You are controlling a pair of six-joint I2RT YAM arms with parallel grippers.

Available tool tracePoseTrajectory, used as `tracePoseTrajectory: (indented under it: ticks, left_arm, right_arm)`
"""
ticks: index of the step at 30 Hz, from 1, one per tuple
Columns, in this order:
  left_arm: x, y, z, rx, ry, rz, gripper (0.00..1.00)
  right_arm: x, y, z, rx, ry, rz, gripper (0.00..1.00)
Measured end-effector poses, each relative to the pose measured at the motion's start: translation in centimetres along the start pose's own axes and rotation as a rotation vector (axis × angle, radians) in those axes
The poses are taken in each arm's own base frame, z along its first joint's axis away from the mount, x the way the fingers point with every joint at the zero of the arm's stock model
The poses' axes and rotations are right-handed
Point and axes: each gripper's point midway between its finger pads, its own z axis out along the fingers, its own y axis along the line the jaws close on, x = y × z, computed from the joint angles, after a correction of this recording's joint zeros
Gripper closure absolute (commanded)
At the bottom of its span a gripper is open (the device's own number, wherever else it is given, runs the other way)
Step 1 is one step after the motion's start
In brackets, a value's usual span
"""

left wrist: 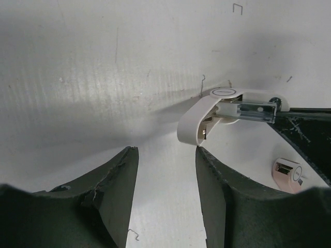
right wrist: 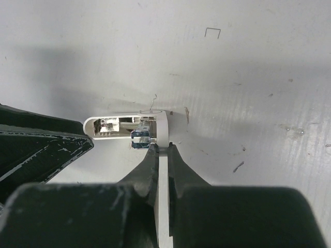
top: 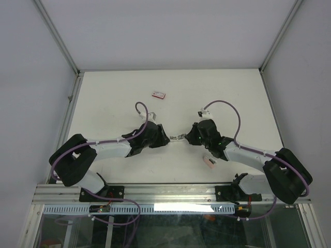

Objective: Load the staples into the stapler

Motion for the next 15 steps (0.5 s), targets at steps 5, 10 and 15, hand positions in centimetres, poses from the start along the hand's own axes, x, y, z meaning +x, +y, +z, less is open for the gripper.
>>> tracePoseTrajectory:
  ticks: [5,10,15]
  left_arm:
    - [0.5,1.0,-0.1,-0.033,0.012,0.005,0.51]
    - [0.3,1.7,-0.2,-0.049,0.005,0.004,0.5]
    - [-0.4,2.7,-1.1,-0.061,-0.026,0.004,0.44]
  right_arm:
    - [-0.1,-0.3,0.0,-0.001,-0.002,0.023,1.0]
    - [-0.2,-0.2,0.0,-0.019,0.002,0.071,1.0]
    - [-0.1,0.2,0.3,-0.051,0.015,0.137,1.0]
